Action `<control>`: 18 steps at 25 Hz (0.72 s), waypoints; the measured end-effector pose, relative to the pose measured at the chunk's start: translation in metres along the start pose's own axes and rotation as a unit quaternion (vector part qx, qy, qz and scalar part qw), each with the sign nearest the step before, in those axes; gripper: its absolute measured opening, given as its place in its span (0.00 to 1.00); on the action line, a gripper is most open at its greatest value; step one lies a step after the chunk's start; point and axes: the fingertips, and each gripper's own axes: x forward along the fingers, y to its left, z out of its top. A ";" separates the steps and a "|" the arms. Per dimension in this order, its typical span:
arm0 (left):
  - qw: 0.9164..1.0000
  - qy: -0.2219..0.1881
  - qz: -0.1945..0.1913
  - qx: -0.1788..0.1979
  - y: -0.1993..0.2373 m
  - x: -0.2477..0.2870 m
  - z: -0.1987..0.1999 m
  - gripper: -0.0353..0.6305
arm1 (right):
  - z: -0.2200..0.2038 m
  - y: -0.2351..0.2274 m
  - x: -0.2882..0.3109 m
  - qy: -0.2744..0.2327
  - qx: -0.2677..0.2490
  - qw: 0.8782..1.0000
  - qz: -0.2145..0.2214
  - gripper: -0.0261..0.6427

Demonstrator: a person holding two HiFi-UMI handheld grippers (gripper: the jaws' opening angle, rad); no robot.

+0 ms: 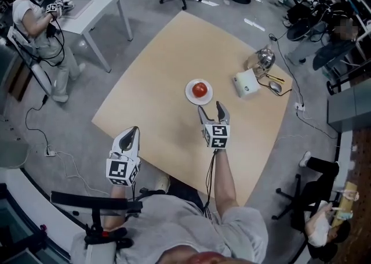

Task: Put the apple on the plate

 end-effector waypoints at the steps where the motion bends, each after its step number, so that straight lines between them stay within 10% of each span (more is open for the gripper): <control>1: 1.000 -0.002 -0.001 0.001 -0.003 -0.005 0.003 0.08 | 0.002 0.002 -0.009 -0.002 0.000 1.000 -0.001 0.54; 18: 0.999 -0.026 -0.042 0.011 -0.027 -0.014 0.014 0.08 | 0.009 0.017 -0.087 -0.032 0.018 0.999 -0.035 0.53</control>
